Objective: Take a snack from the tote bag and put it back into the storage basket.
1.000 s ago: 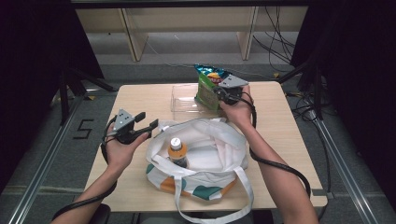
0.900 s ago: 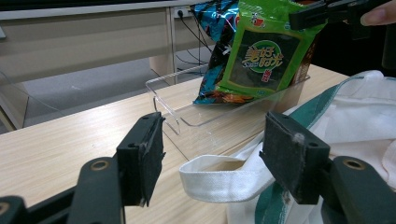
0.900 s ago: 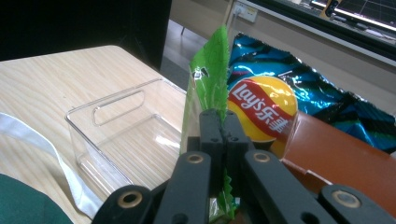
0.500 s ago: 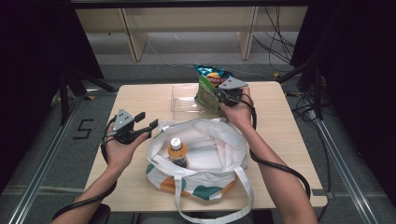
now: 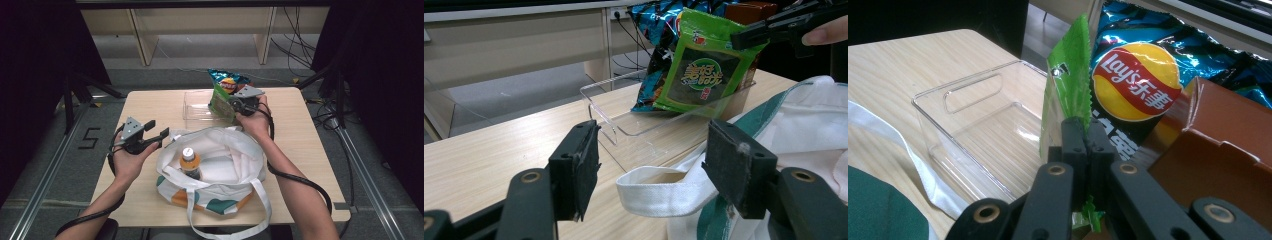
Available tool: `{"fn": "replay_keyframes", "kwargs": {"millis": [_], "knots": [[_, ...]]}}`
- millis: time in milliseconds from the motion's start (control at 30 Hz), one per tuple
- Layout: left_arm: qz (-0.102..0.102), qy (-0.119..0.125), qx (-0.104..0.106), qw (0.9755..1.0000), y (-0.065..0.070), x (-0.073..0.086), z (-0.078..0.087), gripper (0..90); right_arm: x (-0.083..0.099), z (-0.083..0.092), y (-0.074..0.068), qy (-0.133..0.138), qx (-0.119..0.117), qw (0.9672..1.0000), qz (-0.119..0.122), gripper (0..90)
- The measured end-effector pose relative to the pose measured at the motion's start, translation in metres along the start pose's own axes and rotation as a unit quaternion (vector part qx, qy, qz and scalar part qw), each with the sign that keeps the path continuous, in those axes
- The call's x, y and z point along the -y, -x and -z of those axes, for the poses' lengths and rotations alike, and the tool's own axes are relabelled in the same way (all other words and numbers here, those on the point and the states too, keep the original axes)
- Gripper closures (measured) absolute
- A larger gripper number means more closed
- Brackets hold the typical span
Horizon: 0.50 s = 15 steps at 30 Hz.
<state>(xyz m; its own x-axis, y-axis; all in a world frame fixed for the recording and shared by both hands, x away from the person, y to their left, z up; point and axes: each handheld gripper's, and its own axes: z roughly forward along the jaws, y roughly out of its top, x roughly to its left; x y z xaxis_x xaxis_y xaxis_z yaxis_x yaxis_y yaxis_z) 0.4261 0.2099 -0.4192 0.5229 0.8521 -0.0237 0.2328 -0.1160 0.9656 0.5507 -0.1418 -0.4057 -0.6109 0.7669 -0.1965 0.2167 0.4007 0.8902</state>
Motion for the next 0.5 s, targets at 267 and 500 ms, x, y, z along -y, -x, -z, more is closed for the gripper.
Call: {"fn": "replay_keyframes", "kwargs": {"millis": [267,500], "knots": [[0.000,0.001,0.001,1.0000,0.0006,0.0003,-0.0004,37.7,0.0023,-0.0026,0.0010,-0.007,-0.004,1.0000,0.002,90.0],[0.002,0.001,0.000,1.0000,0.0007,0.0005,-0.0006,37.7,0.0033,-0.0041,-0.0001,-0.016,-0.002,0.9999,0.003,90.0]]}}
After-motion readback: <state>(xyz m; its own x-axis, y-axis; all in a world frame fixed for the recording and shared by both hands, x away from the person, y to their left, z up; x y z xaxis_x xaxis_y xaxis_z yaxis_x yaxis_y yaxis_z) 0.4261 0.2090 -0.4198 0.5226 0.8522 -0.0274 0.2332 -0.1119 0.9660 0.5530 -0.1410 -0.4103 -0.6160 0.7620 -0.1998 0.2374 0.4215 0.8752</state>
